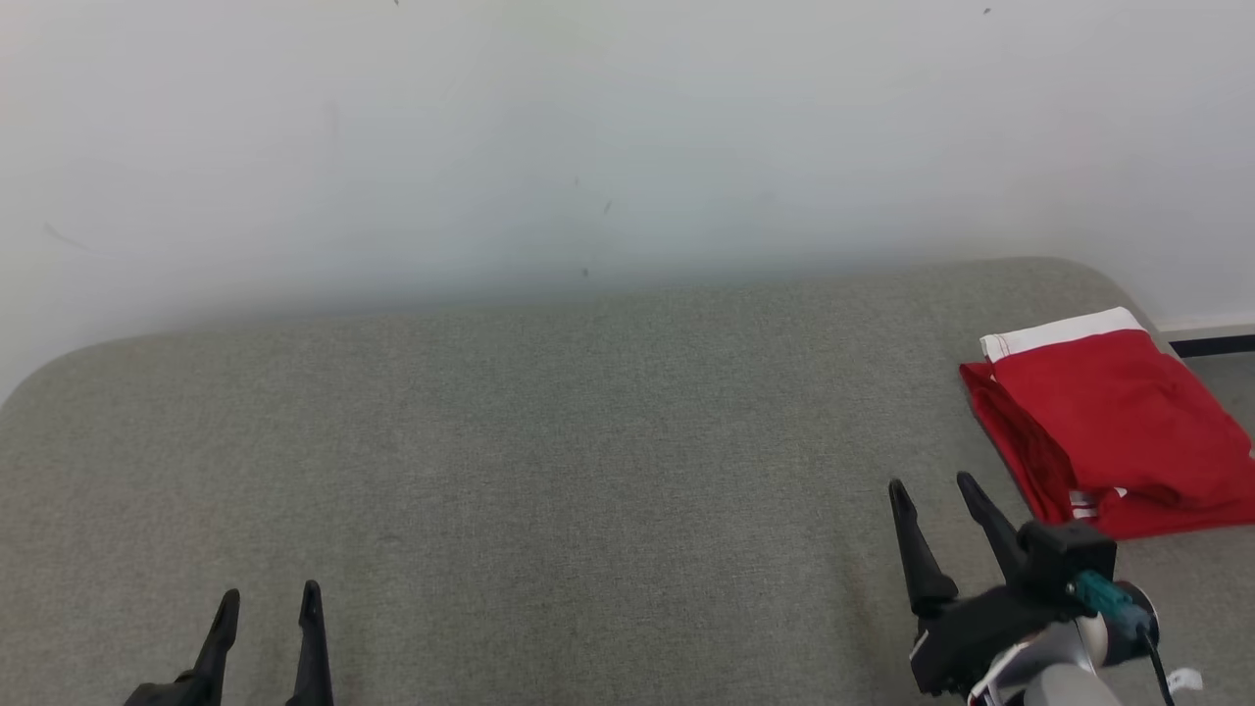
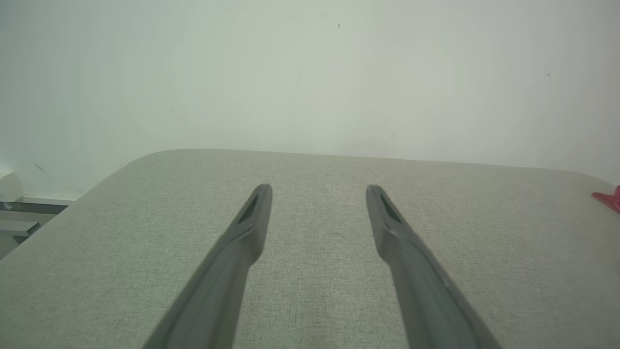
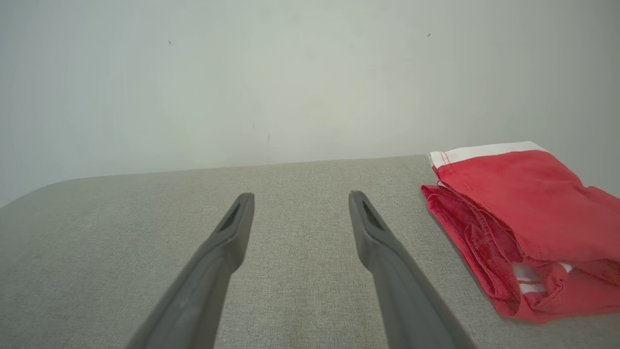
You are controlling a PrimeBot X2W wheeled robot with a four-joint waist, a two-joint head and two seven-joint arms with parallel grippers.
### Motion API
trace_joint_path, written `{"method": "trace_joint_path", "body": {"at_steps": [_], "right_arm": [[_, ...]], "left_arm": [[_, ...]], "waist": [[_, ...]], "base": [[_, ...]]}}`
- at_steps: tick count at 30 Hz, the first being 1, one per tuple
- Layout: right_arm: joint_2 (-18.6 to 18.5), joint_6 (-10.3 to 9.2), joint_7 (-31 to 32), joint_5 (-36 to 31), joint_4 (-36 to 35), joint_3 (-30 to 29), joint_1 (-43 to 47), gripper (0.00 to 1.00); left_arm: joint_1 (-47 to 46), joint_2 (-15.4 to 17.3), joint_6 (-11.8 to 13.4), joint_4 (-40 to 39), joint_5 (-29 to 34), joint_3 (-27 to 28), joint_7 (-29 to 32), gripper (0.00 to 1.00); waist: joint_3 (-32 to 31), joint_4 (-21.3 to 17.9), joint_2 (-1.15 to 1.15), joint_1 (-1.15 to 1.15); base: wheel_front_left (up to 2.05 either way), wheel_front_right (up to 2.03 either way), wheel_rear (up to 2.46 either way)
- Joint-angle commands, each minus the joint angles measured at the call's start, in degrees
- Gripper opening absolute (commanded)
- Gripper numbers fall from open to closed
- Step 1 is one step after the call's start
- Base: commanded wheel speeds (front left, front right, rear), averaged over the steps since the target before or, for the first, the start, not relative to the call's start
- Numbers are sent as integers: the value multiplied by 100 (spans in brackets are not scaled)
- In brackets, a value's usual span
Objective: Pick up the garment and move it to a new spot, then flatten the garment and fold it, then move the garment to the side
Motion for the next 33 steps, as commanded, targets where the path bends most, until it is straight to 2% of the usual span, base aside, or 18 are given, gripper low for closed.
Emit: {"method": "trace_joint_path", "body": {"at_steps": [1, 14, 33], "right_arm": [[16, -19, -61, -76, -16, -43, 141, 100], [167, -18, -243, -541, -350, -235, 726, 100], [254, -18, -145, -362, -377, -138, 748, 100]], "left_arm": [[71, -5, -7, 25, 38, -9, -1, 100], [268, -24, 24, 32, 140, -70, -1, 100], [321, -27, 220, -2, -25, -219, -1, 100]], "waist": [[-22, 28, 1, 1], [-148, 19, 1, 1], [-123, 20, 1, 1]], "base": [[0, 0, 0], [0, 0, 0], [0, 0, 0]]}}
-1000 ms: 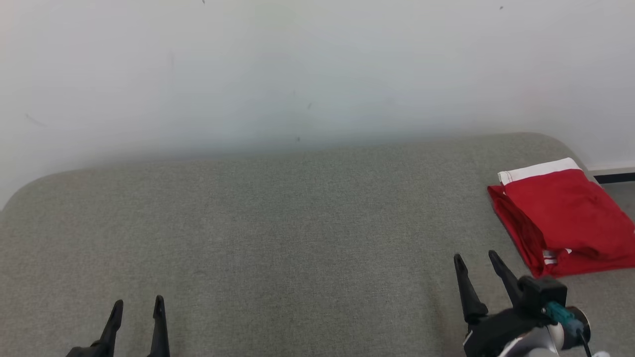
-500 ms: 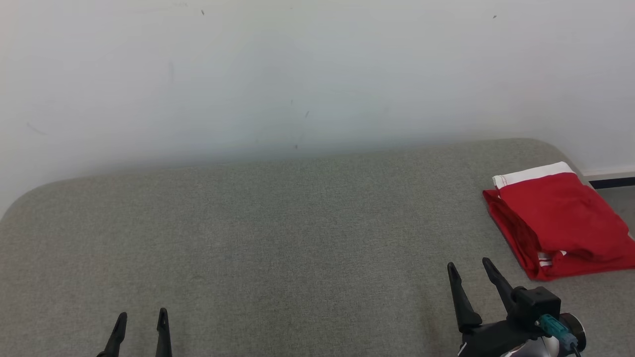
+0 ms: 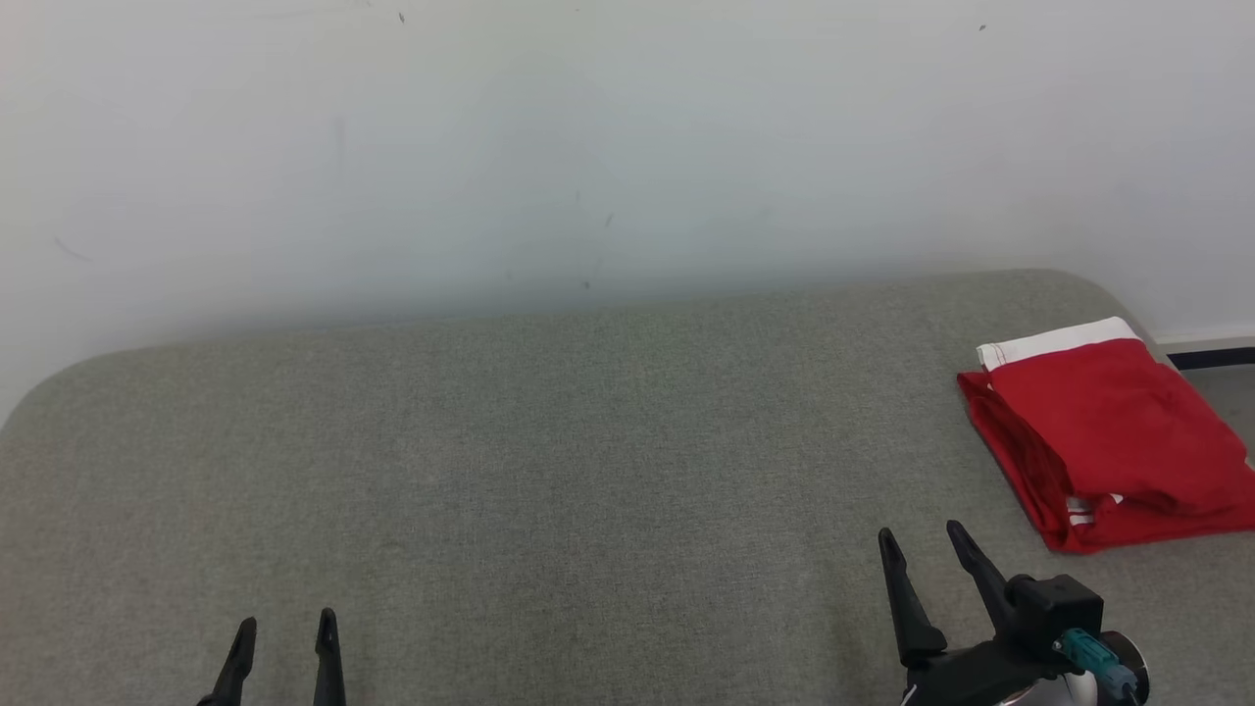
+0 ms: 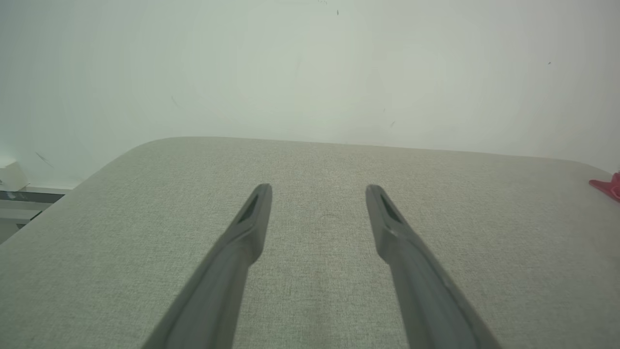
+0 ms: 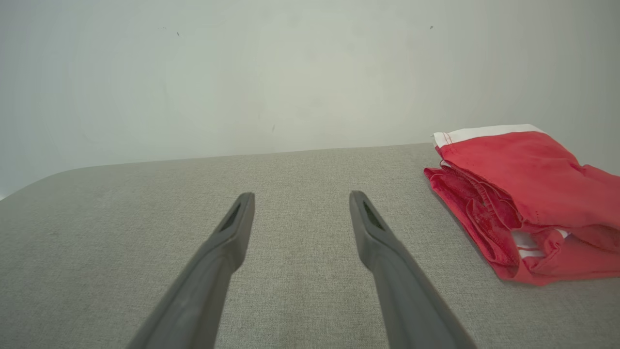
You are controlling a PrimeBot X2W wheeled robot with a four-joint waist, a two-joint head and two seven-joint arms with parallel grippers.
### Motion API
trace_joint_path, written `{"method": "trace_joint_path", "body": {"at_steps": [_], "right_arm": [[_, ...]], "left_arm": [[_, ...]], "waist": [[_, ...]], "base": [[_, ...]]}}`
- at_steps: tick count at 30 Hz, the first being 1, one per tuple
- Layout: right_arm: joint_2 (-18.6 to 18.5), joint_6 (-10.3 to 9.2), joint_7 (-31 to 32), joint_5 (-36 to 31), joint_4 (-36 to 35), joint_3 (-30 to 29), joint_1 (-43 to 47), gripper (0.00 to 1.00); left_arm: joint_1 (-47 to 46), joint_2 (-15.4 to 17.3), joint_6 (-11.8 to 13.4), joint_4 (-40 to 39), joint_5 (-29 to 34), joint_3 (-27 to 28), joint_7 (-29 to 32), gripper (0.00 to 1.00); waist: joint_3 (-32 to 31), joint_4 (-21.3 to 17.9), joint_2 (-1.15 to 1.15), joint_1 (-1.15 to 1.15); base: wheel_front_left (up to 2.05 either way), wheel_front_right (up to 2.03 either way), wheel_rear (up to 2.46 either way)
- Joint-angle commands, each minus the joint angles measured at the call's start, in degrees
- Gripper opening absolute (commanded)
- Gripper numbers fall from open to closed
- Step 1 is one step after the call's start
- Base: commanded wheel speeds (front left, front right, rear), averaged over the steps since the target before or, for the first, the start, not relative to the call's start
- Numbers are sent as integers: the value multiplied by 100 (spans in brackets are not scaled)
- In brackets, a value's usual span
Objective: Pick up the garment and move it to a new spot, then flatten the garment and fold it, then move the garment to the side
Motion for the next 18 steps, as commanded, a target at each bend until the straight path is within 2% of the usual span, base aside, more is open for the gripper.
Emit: {"method": "trace_joint_path", "body": {"at_steps": [1, 12, 13, 18], "right_arm": [[15, -18, -10, 37, 11, 17, 1, 100], [-6, -18, -27, 64, 48, 84, -51, 100], [-12, -19, -30, 72, 51, 88, -50, 0], [10, 0, 20, 15, 270, 87, 212, 0]], "left_arm": [[77, -1, 34, -26, -42, 0, -1, 100], [85, -1, 57, -14, -116, -44, -1, 100], [85, -1, 60, -26, -115, -48, -1, 0], [117, -48, 43, 252, -82, -53, 18, 0]], "waist": [[4, -4, 0, 0], [21, -29, 0, 0], [22, -30, 0, 0], [24, -30, 0, 0]], "base": [[0, 0, 0], [0, 0, 0], [0, 0, 0], [0, 0, 0]]}}
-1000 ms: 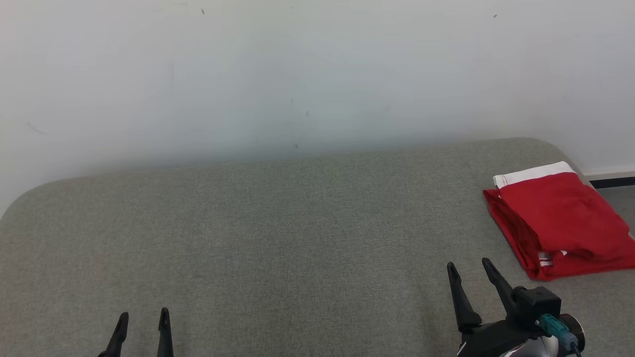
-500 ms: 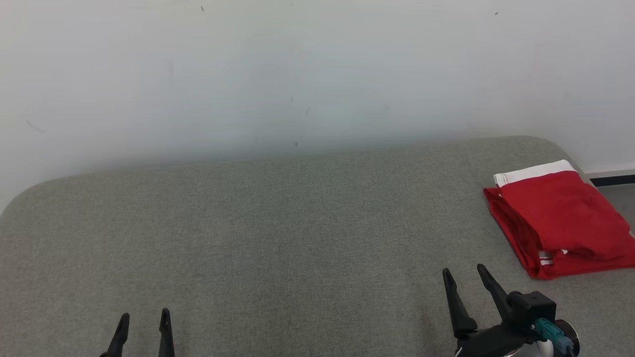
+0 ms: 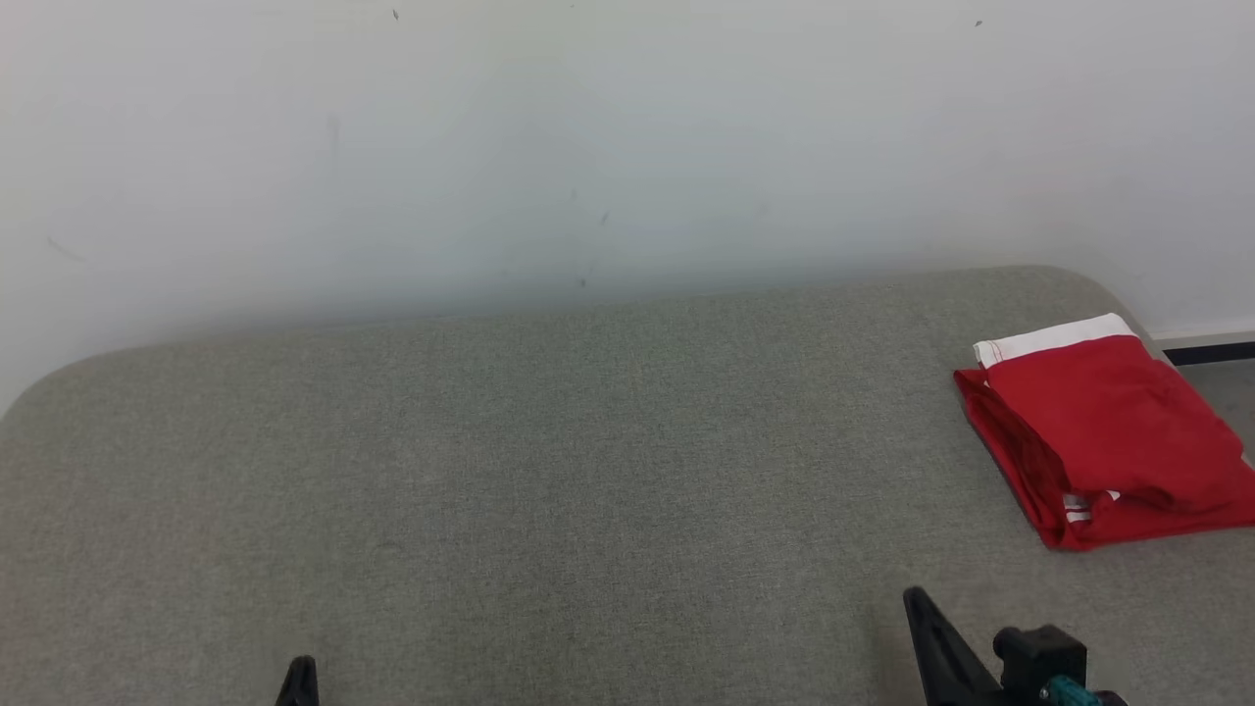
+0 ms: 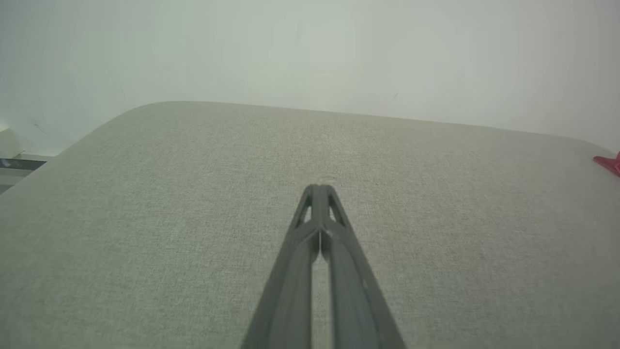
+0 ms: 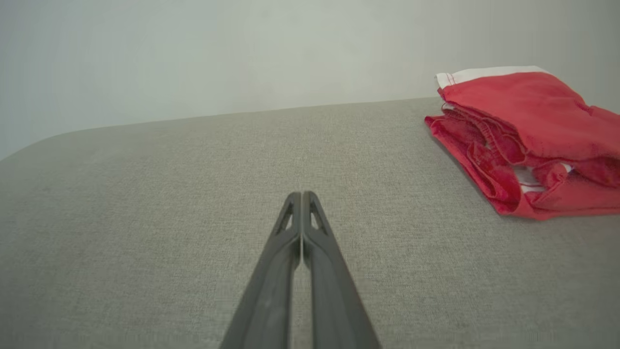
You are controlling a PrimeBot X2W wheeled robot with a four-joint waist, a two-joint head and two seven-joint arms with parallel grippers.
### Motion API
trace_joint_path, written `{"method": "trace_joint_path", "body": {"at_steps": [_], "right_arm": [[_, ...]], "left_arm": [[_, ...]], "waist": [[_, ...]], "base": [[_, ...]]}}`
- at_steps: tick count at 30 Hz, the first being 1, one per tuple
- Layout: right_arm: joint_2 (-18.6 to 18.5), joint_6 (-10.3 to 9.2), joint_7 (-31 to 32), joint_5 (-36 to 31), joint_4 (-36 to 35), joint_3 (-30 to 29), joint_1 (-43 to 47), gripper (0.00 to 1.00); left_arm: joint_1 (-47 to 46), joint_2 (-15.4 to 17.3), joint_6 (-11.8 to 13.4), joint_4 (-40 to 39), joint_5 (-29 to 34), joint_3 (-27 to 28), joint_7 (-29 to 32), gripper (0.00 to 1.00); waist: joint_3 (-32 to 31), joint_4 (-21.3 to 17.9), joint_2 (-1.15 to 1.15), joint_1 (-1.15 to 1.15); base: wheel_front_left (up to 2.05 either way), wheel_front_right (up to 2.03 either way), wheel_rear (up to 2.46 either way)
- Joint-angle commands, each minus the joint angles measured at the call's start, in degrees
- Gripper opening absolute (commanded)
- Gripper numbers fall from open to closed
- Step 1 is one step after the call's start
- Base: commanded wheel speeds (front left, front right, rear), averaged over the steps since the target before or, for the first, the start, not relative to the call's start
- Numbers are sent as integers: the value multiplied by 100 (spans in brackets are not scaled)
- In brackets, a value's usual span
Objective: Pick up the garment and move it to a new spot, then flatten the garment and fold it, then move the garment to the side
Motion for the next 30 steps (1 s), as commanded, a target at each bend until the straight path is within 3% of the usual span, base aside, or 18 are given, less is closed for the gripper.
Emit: {"method": "trace_joint_path", "body": {"at_steps": [1, 30], "right_arm": [[1, 0, 8, 20, 7, -5, 8, 0], [95, -3, 694, 2877, -543, -527, -38, 0]], "left_arm": [[-5, -1, -1, 17, -20, 5, 13, 0], [-408, 22, -146, -77, -3025, 86, 770, 0]], "waist": [[1, 0, 0, 0], [127, 67, 0, 0]], "base": [[0, 0, 0], [0, 0, 0]]}}
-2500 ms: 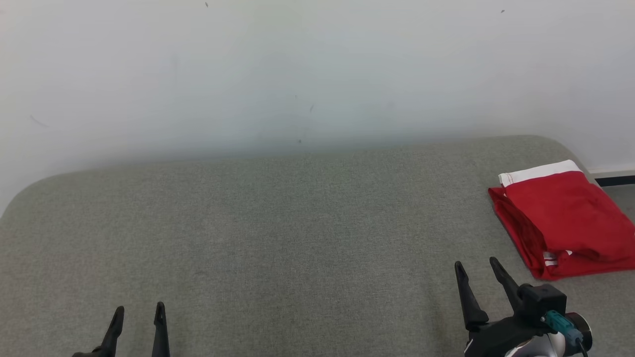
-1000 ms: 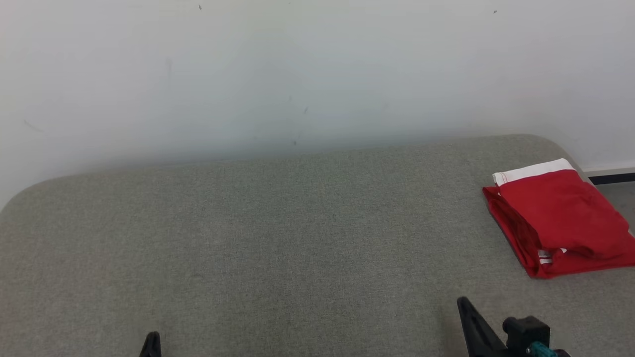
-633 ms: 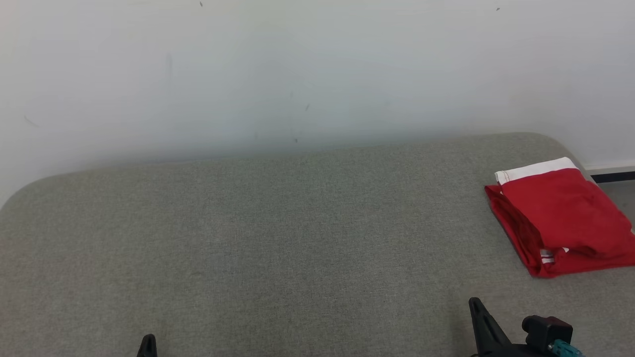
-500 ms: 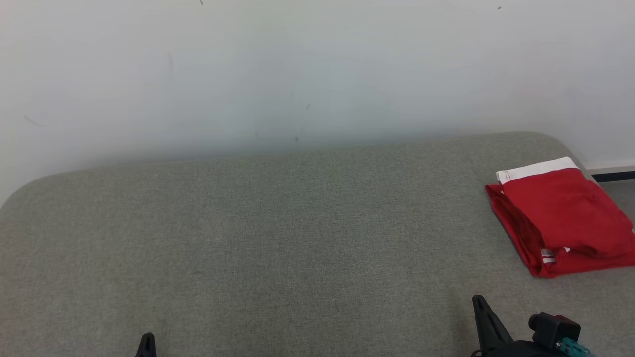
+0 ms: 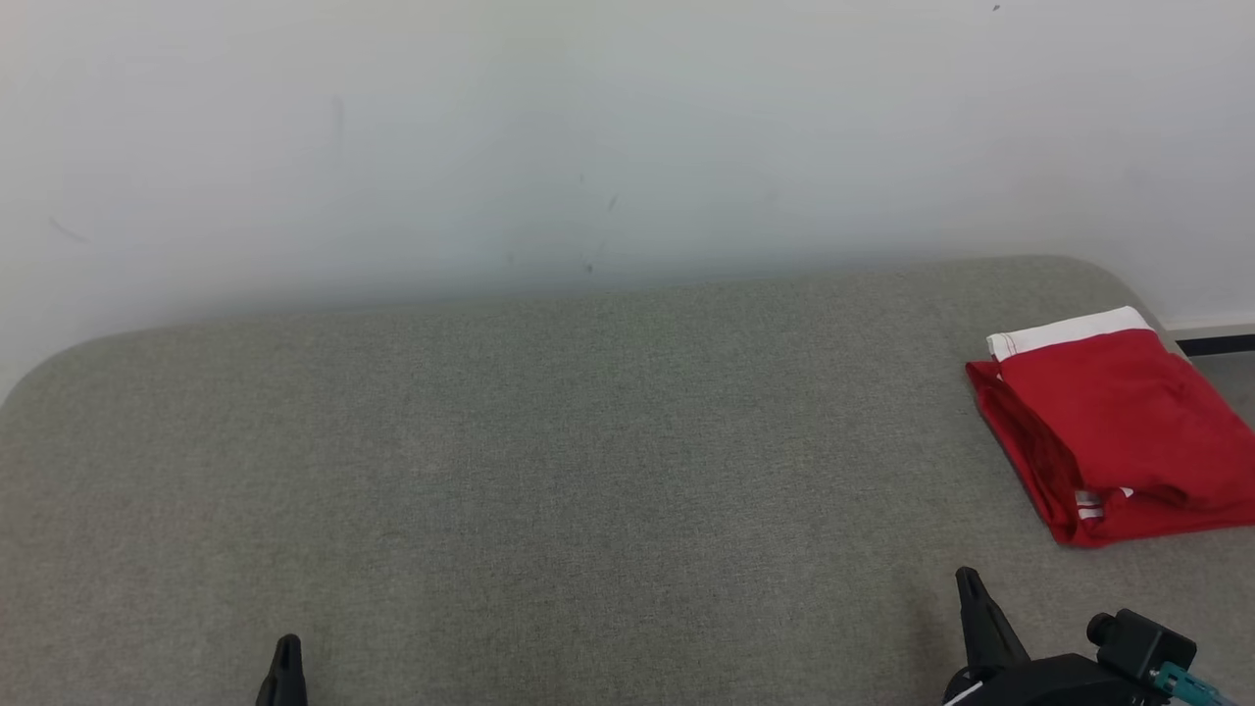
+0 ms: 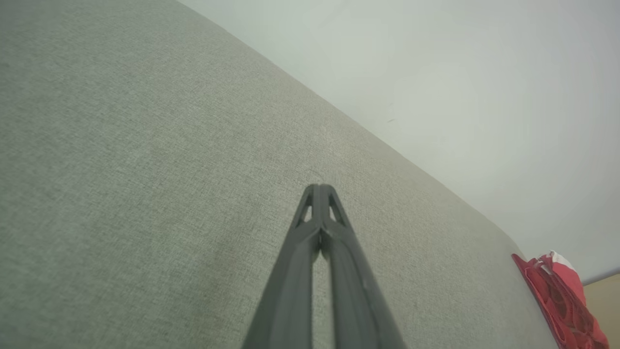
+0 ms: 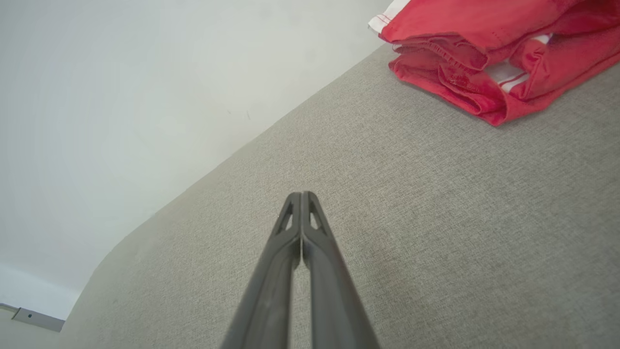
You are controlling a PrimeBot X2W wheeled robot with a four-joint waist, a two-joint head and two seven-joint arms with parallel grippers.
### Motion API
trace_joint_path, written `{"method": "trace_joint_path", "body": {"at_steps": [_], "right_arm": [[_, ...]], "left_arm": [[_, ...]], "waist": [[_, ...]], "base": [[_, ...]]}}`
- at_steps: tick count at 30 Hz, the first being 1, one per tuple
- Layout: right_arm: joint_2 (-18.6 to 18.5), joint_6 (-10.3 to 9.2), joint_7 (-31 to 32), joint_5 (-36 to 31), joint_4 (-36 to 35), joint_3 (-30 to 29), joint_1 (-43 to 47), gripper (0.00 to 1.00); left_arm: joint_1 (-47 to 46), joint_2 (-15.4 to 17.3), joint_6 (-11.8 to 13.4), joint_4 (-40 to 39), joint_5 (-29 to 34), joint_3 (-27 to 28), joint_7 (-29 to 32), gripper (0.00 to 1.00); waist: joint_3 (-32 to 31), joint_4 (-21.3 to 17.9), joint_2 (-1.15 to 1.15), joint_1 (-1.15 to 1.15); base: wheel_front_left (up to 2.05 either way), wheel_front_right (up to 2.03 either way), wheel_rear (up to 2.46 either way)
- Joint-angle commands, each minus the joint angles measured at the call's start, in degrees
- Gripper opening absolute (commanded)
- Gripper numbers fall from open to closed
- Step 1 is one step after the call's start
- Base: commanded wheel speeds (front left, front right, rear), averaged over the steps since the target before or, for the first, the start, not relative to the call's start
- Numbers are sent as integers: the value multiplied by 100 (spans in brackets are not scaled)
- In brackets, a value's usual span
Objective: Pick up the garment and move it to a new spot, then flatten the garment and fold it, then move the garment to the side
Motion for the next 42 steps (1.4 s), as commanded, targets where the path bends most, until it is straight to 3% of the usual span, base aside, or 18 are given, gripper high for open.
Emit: {"method": "trace_joint_path", "body": {"at_steps": [1, 42], "right_arm": [[11, -3, 59, 288, -140, -67, -157, 0], [105, -7, 730, 3039, -663, -570, -184, 0]], "left_arm": [[-195, 35, -43, -106, -295, 27, 60, 0], [-581, 59, -183, -191, -3179, 105, 799, 0]], "waist": [[10, 6, 0, 0], [189, 100, 0, 0]], "base": [[0, 0, 0], [0, 0, 0]]}}
